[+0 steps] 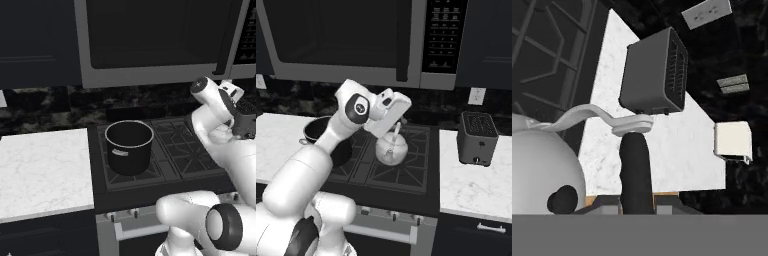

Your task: Pick the kettle from the counter and place it on a stove burner. Then turn the burner on.

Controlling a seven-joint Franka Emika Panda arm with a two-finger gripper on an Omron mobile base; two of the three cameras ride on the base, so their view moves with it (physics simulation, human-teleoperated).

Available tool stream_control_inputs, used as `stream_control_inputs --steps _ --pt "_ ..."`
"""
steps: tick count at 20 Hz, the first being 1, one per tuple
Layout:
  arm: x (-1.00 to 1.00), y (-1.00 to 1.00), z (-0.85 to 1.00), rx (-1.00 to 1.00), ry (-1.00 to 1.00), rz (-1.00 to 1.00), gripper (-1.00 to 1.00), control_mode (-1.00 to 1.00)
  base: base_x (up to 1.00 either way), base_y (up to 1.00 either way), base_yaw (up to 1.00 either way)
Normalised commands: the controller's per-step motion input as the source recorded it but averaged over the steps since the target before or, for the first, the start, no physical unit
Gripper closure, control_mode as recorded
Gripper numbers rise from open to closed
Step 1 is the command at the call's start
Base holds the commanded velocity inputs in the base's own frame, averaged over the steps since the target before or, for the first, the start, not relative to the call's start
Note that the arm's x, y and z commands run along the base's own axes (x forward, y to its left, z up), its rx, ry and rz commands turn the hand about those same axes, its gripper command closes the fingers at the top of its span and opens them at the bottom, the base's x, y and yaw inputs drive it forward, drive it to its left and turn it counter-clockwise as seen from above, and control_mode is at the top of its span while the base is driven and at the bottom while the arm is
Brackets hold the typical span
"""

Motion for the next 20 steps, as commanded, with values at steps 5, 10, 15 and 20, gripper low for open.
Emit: stream_control_inputs --steps 5,10,15,20 --pt "0.66 -0.42 -0.21 0.37 0.29 0.01 1.00 -1.00 0.00 0.00 0.00" --pt "0.20 -0.16 -0.43 0.29 0.16 0.00 1.00 -1.00 0.00 0.00 0.00" --pt "0.00 0.19 -0.67 -0.07 -0.02 0.00 1.00 -1.00 0.00 0.00 0.00" --pt "0.10 0.13 -0.52 -0.10 0.03 0.01 1.00 -1.00 0.00 0.00 0.00"
